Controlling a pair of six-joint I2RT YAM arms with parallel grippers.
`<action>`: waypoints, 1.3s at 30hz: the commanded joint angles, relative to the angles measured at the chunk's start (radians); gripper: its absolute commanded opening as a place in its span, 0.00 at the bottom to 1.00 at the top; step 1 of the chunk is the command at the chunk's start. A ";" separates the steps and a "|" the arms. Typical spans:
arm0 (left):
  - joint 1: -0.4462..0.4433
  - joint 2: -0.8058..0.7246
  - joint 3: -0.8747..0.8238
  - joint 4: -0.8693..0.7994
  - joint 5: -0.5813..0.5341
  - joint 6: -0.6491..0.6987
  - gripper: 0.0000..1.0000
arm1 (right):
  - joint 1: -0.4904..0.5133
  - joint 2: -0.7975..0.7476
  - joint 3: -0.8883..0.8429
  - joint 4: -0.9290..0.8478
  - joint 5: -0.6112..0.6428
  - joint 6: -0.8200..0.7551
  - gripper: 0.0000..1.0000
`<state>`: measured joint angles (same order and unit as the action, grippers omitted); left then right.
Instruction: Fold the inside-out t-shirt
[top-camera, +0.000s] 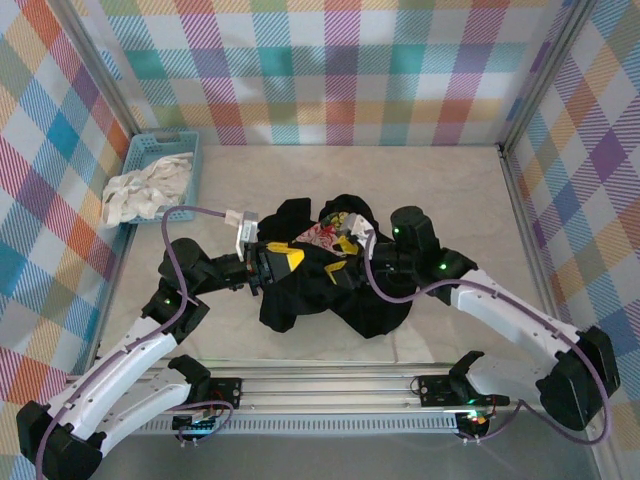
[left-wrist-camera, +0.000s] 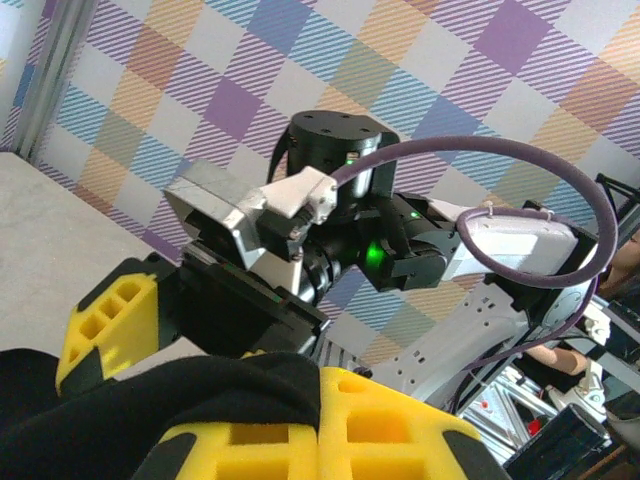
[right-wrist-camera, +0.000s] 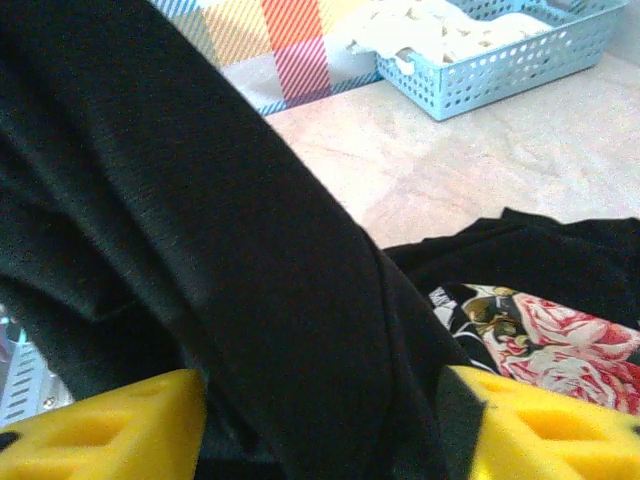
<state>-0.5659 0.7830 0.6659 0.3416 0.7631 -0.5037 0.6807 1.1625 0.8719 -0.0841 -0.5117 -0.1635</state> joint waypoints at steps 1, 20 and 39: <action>0.009 -0.030 0.024 0.009 0.010 0.030 0.00 | 0.005 0.039 0.050 0.066 -0.080 -0.008 0.44; 0.009 -0.041 0.123 -0.425 -0.524 0.098 0.32 | 0.005 0.071 -0.049 0.620 -0.358 0.428 0.00; -0.045 0.008 0.210 -0.840 -0.617 0.018 0.57 | 0.005 0.118 -0.022 0.568 -0.180 0.435 0.00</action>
<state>-0.5938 0.7746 0.8413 -0.4644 0.1211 -0.4534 0.6807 1.2747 0.8242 0.4610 -0.6987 0.2699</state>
